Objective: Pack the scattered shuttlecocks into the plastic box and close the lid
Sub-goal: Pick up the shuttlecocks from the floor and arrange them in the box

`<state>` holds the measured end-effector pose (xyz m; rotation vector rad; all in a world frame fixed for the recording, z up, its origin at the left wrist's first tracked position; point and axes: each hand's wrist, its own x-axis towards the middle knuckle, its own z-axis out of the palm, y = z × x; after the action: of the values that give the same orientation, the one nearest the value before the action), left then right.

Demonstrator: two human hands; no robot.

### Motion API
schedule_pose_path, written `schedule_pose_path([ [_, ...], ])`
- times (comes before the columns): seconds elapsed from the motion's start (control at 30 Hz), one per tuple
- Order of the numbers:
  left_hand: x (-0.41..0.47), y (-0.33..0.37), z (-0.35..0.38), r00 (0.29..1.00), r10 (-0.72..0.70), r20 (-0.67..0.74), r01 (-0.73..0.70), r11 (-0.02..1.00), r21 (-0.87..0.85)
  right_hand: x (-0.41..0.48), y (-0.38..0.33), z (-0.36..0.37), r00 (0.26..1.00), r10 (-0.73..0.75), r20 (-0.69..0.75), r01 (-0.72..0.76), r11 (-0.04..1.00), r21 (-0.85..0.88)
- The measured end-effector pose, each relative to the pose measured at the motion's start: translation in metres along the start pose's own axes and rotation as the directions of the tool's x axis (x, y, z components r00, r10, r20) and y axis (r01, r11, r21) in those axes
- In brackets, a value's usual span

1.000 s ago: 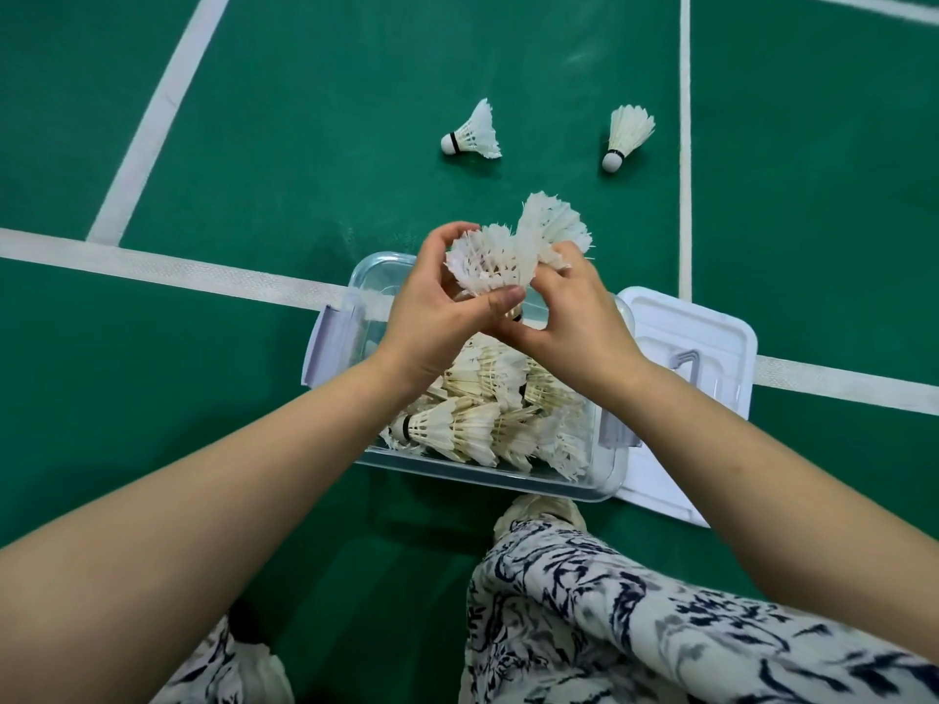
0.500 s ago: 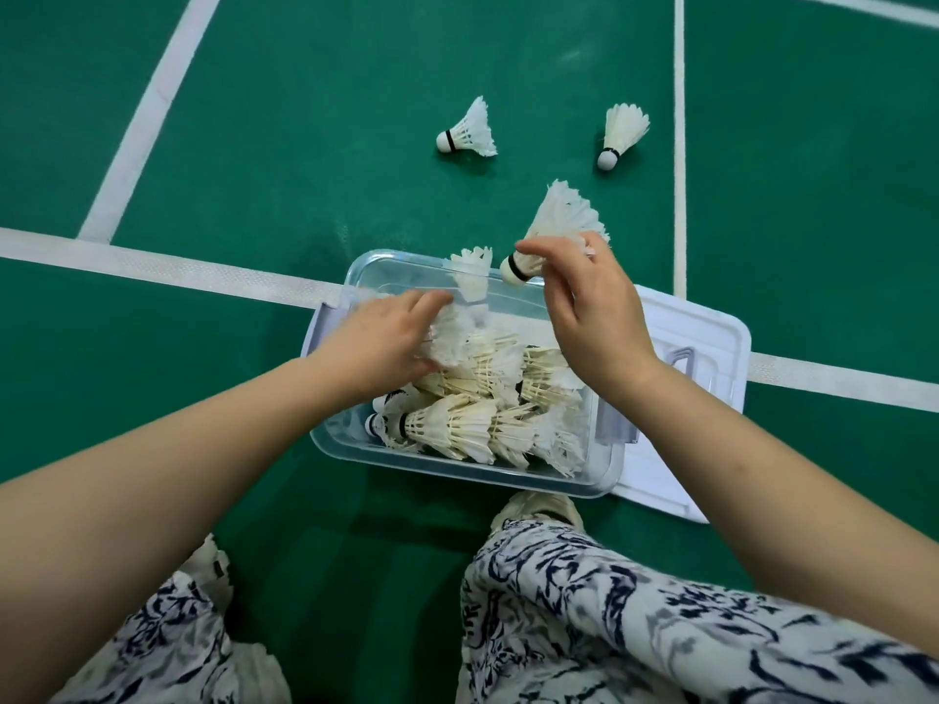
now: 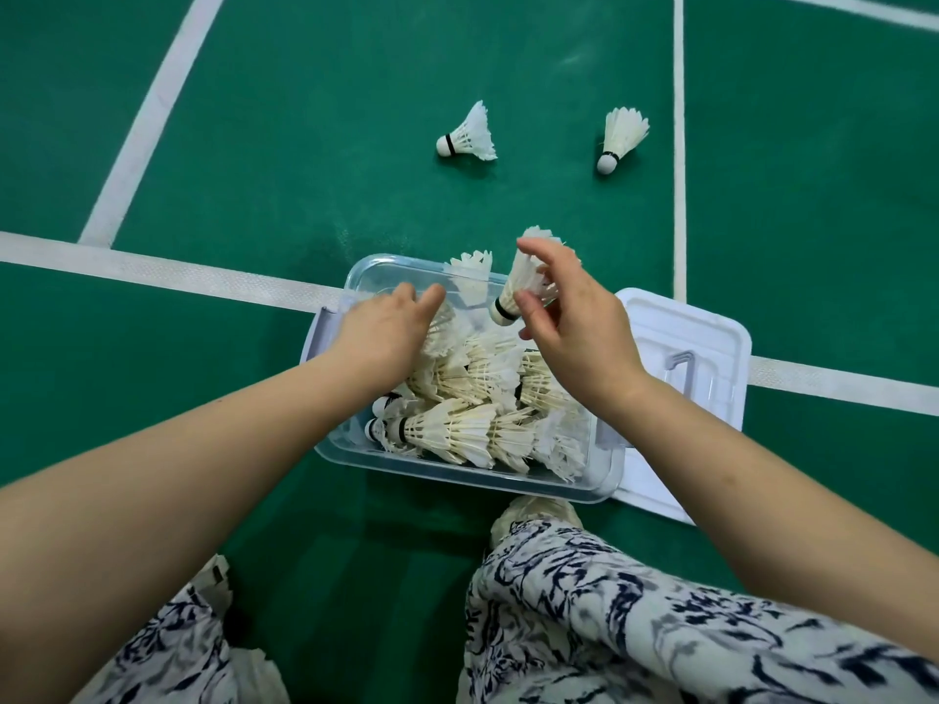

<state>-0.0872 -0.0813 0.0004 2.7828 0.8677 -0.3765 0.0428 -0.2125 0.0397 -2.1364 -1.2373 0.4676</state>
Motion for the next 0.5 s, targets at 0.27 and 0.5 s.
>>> schedule_pose_path([
  [0.27,-0.009,-0.005,-0.006,0.999,-0.009,0.031,0.01,1.0,-0.025,-0.004,-0.003,0.008,0.998,0.052,0.036,-0.055,0.995,0.082],
  [0.5,-0.006,0.004,-0.028,0.991,0.106,-0.085,-0.118,0.981,-0.152,-0.003,-0.007,0.016,0.995,0.044,0.087,-0.051,0.995,0.08],
])
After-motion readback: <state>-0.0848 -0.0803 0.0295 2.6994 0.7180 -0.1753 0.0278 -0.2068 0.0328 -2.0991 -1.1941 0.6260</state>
